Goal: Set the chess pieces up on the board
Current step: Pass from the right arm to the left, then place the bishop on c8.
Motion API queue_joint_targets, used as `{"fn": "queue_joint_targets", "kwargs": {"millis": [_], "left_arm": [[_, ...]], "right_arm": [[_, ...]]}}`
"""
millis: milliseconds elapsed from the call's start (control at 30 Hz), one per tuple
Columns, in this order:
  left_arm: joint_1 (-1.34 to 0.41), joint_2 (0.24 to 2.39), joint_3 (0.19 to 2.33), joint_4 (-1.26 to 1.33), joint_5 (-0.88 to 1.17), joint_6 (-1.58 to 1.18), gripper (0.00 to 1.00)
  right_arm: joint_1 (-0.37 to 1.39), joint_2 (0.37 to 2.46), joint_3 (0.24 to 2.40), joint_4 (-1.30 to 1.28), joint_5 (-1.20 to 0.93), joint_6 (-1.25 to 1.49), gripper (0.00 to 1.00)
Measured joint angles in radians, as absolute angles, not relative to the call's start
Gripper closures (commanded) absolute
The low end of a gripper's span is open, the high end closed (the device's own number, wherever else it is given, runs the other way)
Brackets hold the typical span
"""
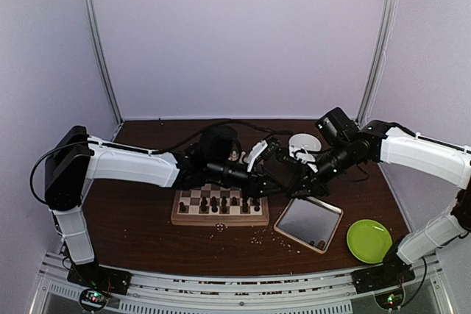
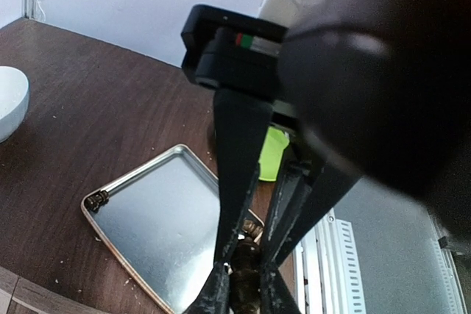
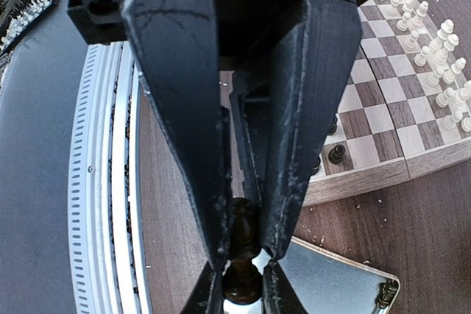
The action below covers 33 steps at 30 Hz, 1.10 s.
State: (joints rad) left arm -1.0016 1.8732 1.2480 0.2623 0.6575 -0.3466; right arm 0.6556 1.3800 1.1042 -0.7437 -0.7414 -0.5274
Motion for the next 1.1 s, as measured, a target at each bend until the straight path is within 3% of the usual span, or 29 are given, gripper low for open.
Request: {"fn": "queue_joint_targets", "kwargs": {"millis": [100,233,667,900,1100], "left_arm": [[-0.996,1.873,1.248,0.263,0.663,-0.351,0.91],[-0.978,1.861,1.243,0.231,0.647,-0.345,0.91],[-0.909,1.52,1.233,-0.485,0.218,-0.008,0.91],[-0.918,1.523,1.243,-0.676,0.16,0.057,0.9],[-0.958,1.656,1.38,-0.71,0.158,0.086,0.91]], "right_arm": [[0.654,1.38,1.104,-0.739,-0.74,-0.522,0.67],[0.638,1.35,1.073,-0.709,-0.74,-0.518,0.61],[0.516,1.288,0.99,-0.687,-0.759,-0.538,0.6],[0.516,1.326,0.99,-0.695,-0.759,-0.56,0.6],[0.516,1.335,0.99,-0.708,-0.757,-0.577,0.6]]}}
